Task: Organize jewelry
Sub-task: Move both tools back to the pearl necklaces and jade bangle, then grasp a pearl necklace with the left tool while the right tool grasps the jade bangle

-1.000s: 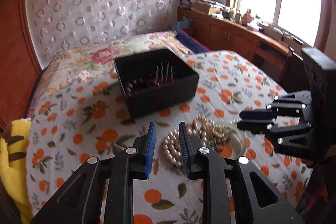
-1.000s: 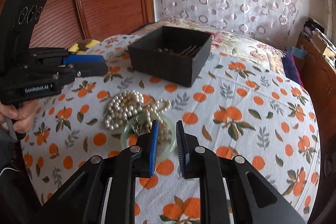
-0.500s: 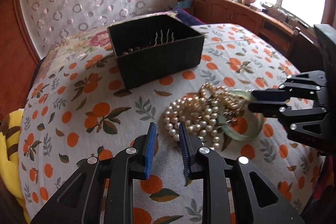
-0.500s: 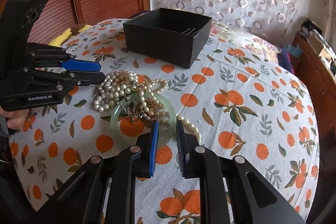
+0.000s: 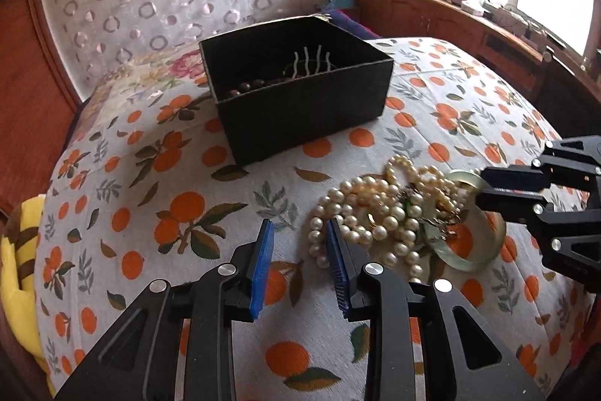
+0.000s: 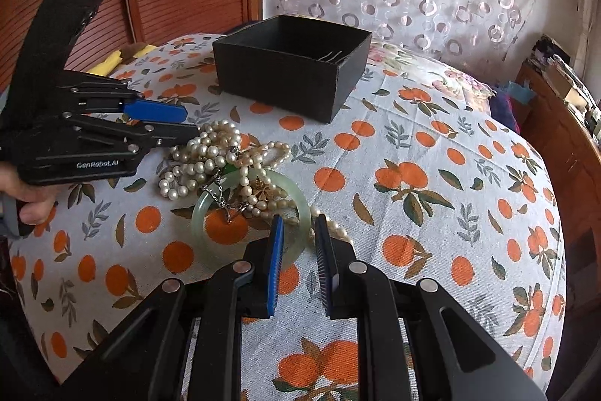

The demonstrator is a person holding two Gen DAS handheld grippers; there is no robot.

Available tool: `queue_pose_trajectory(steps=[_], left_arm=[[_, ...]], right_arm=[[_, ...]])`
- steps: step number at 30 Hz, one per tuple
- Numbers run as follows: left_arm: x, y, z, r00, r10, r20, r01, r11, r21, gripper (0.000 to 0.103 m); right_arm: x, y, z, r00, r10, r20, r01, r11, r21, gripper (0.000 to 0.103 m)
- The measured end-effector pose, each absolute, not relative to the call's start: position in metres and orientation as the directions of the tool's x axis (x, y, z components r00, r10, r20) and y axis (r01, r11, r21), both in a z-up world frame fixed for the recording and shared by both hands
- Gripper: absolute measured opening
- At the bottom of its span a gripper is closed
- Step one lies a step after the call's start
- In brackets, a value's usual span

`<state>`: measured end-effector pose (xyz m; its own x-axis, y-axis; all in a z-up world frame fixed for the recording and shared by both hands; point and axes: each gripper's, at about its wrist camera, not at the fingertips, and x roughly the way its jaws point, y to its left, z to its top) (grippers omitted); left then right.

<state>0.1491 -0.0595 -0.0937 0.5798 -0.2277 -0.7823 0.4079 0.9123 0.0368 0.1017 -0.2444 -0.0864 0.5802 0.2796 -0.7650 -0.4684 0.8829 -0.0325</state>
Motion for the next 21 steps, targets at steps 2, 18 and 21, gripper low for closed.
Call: queue_pose_trajectory(steps=[2, 18, 21], left_arm=[[0.150, -0.058, -0.094, 0.579, -0.228, -0.783, 0.404, 0.914, 0.032, 0.028], [0.144, -0.065, -0.091, 0.579, -0.271, -0.769, 0.445, 0.895, 0.019, 0.007], [0.136, -0.061, -0.078, 0.611, -0.291, -0.737, 0.437, 0.900, 0.007, 0.007]], right_arm=[[0.103, -0.245, -0.086, 0.579, 0.282, -0.765, -0.467, 0.884, -0.027, 0.019], [0.108, -0.246, -0.086, 0.576, 0.276, -0.769, -0.465, 0.885, -0.032, 0.021], [0.113, -0.246, -0.088, 0.568, 0.280, -0.774, -0.461, 0.887, -0.018, 0.021]])
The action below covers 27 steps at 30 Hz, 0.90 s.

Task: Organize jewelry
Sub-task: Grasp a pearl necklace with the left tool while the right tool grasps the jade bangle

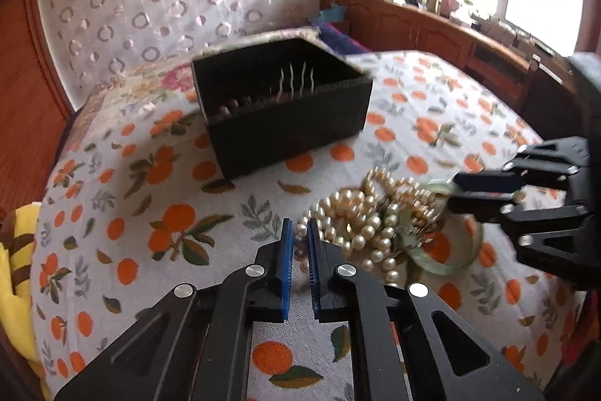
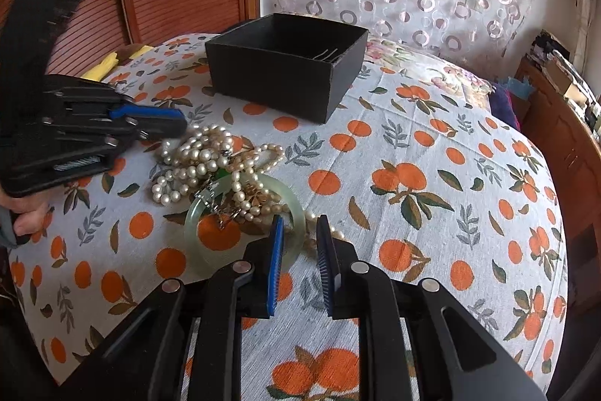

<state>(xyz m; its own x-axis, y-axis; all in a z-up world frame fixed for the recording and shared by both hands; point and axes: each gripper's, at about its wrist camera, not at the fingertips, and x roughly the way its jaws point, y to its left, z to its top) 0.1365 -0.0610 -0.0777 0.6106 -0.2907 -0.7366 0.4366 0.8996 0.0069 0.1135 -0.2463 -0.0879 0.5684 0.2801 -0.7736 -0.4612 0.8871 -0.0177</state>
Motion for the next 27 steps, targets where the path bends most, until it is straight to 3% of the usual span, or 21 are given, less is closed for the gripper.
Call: queue_pose_trajectory(steps=[7, 10, 27], left_arm=[[0.118, -0.054, -0.032, 0.680, -0.342, -0.648, 0.439, 0.898, -0.014, 0.007], [0.113, -0.053, -0.020, 0.698, -0.353, -0.623, 0.439, 0.898, -0.017, 0.007], [0.099, -0.045, 0.009, 0.741, -0.373, -0.559, 0.435, 0.900, -0.024, 0.007]], right_arm=[[0.124, -0.245, -0.090, 0.543, 0.295, -0.786, -0.466, 0.885, 0.010, 0.020], [0.124, -0.245, -0.089, 0.535, 0.309, -0.786, -0.479, 0.877, 0.018, 0.010], [0.107, -0.259, -0.043, 0.663, 0.307, -0.683, -0.450, 0.892, -0.035, 0.010]])
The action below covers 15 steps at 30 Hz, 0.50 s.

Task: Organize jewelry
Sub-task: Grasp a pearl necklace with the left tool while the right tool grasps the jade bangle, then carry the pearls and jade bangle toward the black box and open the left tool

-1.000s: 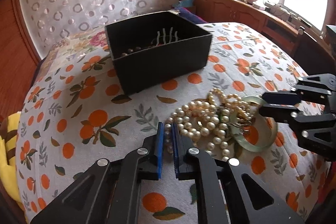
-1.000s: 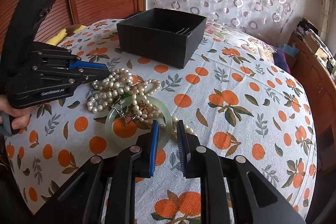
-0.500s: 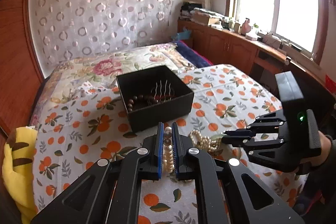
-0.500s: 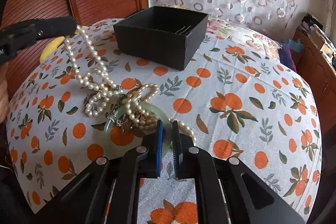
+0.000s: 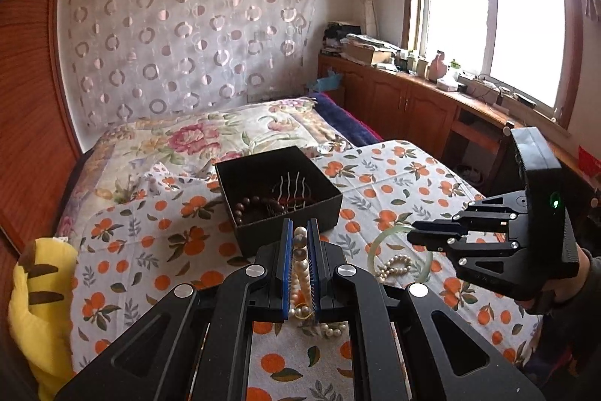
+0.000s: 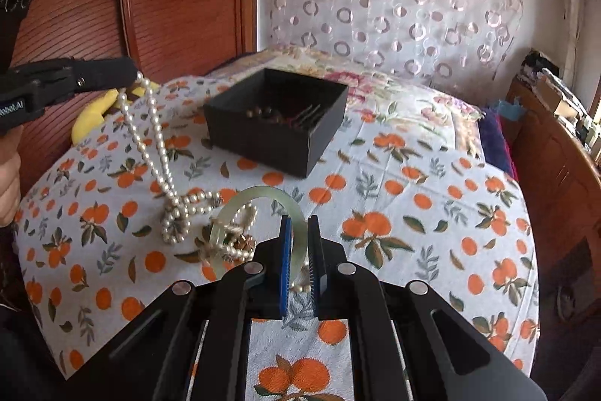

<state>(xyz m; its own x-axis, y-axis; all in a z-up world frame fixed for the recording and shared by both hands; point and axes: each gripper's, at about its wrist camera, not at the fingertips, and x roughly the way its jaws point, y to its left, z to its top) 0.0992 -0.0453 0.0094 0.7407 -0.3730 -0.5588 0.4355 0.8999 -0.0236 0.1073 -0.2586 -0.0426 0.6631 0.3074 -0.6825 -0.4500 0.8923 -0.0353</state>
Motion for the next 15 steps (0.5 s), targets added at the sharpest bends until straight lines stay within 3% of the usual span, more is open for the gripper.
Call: queue_pose_trajectory(steps=[15], left_arm=[[0.097, -0.046, 0.042, 0.772, -0.381, -0.510, 0.437, 0.900, -0.010, 0.007]], right_arm=[[0.103, -0.259, 0.007, 0.735, 0.327, -0.594, -0.442, 0.896, -0.053, 0.010]])
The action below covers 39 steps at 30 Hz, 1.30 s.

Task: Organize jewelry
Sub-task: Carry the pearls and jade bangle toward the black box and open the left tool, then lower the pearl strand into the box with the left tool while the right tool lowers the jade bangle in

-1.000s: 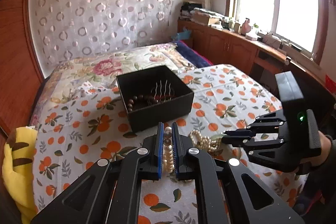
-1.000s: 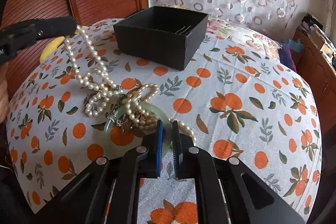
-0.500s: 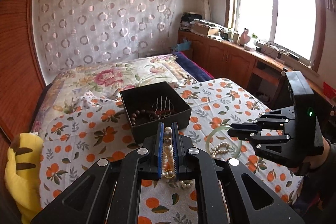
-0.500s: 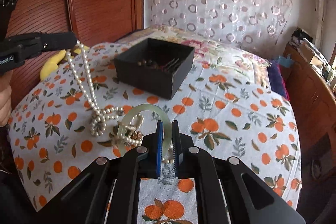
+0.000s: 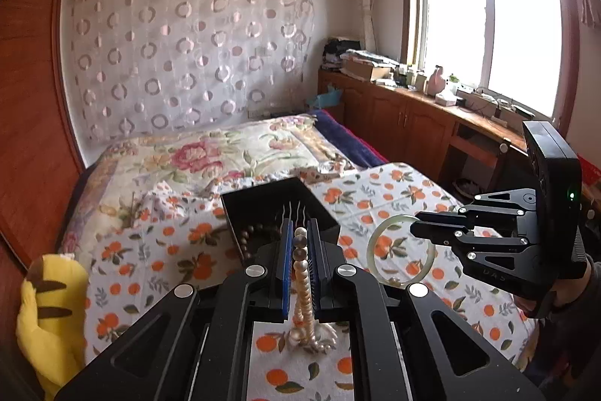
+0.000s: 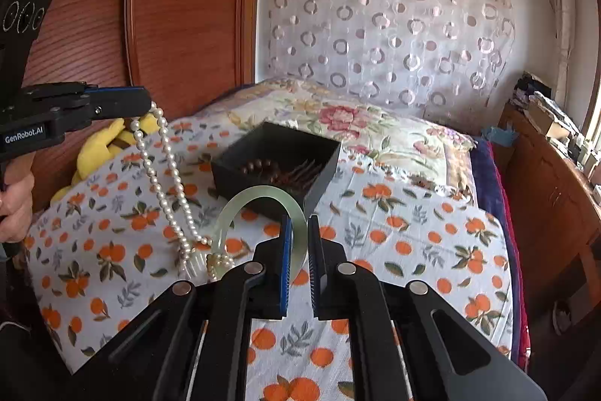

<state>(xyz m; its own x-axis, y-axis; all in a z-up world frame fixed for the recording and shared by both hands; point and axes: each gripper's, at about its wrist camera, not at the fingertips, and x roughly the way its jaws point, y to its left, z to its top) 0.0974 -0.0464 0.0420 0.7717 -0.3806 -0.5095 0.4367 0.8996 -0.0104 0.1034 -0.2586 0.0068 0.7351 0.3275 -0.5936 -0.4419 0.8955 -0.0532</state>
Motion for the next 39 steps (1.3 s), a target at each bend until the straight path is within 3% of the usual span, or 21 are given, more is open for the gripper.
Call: queue_pose_trajectory(steps=[8, 15, 18, 25, 39], left_arm=[[0.098, -0.046, 0.051, 0.783, -0.378, -0.494, 0.432, 0.902, -0.004, 0.007], [0.106, -0.047, 0.026, 0.762, -0.345, -0.548, 0.414, 0.910, 0.002, 0.007], [0.108, -0.046, 0.014, 0.745, -0.341, -0.573, 0.414, 0.910, -0.003, 0.019], [0.106, -0.058, -0.017, 0.671, -0.407, -0.620, 0.464, 0.882, -0.076, 0.035], [0.111, -0.089, -0.041, 0.567, -0.513, -0.644, 0.541, 0.822, -0.179, 0.042]], right_arm=[[0.104, -0.264, 0.042, 0.746, 0.398, -0.534, -0.466, 0.885, 0.010, 0.010], [0.106, -0.262, 0.036, 0.745, 0.377, -0.550, -0.456, 0.890, -0.008, 0.010], [0.109, -0.262, 0.029, 0.738, 0.370, -0.564, -0.451, 0.893, -0.003, 0.010], [0.112, -0.259, 0.022, 0.730, 0.371, -0.574, -0.446, 0.895, 0.011, 0.010], [0.123, -0.254, 0.003, 0.712, 0.373, -0.594, -0.417, 0.906, 0.068, 0.010]])
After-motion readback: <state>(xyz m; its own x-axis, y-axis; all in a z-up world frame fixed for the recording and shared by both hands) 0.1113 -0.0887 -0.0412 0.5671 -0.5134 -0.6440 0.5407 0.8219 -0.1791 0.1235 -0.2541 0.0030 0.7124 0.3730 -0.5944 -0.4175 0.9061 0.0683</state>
